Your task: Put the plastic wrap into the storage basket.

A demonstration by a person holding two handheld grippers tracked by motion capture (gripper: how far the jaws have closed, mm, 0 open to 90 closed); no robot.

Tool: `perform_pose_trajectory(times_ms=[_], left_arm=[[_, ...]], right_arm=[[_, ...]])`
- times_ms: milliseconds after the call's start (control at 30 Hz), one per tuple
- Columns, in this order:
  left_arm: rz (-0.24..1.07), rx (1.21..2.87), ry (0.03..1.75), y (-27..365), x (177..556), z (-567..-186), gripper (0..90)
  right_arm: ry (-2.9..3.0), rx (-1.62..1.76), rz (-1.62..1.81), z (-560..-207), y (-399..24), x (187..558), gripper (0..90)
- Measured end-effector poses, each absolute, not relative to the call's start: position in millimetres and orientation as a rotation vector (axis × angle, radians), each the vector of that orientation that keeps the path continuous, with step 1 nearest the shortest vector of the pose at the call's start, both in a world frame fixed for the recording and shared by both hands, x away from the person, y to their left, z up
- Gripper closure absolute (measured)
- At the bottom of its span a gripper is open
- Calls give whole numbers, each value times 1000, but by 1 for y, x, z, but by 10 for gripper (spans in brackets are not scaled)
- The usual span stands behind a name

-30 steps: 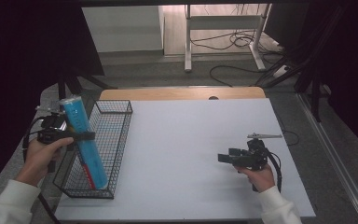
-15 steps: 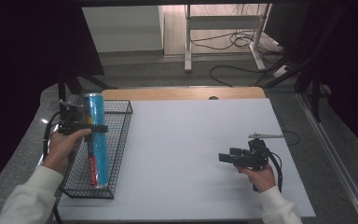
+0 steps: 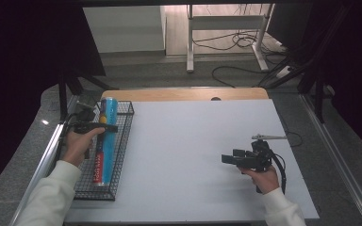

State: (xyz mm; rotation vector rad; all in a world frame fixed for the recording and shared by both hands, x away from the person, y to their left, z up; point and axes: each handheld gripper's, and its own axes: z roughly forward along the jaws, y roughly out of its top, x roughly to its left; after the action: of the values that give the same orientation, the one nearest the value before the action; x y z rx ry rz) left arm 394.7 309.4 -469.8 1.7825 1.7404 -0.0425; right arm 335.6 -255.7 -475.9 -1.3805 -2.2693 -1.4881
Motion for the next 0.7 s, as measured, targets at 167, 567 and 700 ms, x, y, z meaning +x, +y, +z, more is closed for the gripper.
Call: perform_pose_trajectory(times_ms=[167, 567, 700], left_arm=[[-42, 1794, 1773, 305, 402, -480, 311], [-44, 1791, 1855, 307, 410, -500, 283], [-94, 1761, 1777, 309, 403, -486, 230]], right_arm=[[-2267, -1385, -1484, -476, -256, 336, 158], [-2267, -1390, -1473, -477, -256, 336, 157], [-2268, -1392, -1471, -478, -257, 337, 158]])
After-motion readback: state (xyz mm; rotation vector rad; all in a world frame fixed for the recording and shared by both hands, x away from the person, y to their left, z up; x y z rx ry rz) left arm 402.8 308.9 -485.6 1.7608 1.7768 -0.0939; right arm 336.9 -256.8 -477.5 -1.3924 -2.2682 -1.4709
